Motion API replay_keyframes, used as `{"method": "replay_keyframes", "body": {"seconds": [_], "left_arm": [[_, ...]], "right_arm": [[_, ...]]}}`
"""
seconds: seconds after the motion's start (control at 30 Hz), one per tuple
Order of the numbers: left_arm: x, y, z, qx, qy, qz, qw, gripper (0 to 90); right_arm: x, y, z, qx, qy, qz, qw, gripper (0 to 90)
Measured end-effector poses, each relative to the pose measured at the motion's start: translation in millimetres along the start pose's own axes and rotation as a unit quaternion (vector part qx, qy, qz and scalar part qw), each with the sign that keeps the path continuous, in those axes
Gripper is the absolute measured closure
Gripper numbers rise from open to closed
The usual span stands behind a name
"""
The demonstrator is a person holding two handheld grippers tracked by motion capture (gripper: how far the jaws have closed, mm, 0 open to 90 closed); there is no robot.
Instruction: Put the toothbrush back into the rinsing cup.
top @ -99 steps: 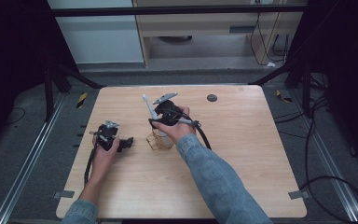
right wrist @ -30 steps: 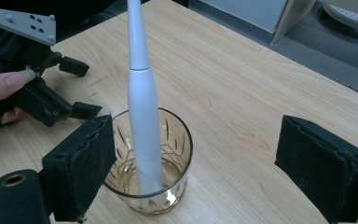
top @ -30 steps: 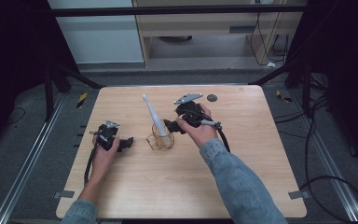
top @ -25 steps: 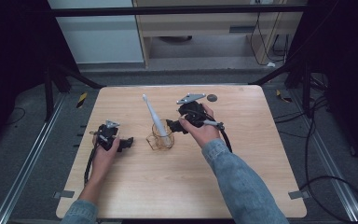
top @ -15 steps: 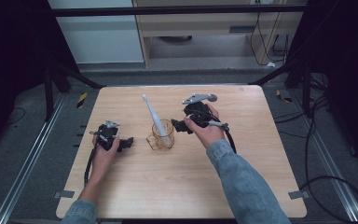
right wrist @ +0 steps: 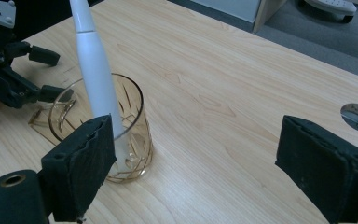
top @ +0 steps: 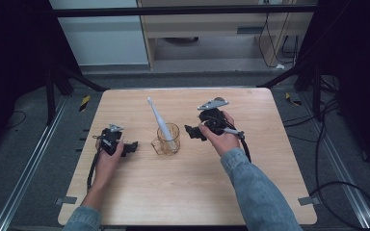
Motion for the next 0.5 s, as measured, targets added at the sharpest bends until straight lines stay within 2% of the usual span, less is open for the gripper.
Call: {"method": "replay_keyframes", "body": {"seconds": [0.5], "left_arm": [[0.0, -0.1, 0.0, -0.001, 0.000, 0.000, 1.0000, 0.0]], "right_arm": [[-23.6, -22.0, -28.3, 0.012, 0.012, -0.024, 0.9996, 11.7]]}}
Point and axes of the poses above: each handheld gripper's, and its own axes: x roughly forward along the jaws, z roughly out of its top, y roughly to its left, the point moved 5 cm from there along x, roughly forward along the jaws, and after that the axes turned 7 degrees about -y, right-handed, at the moved point
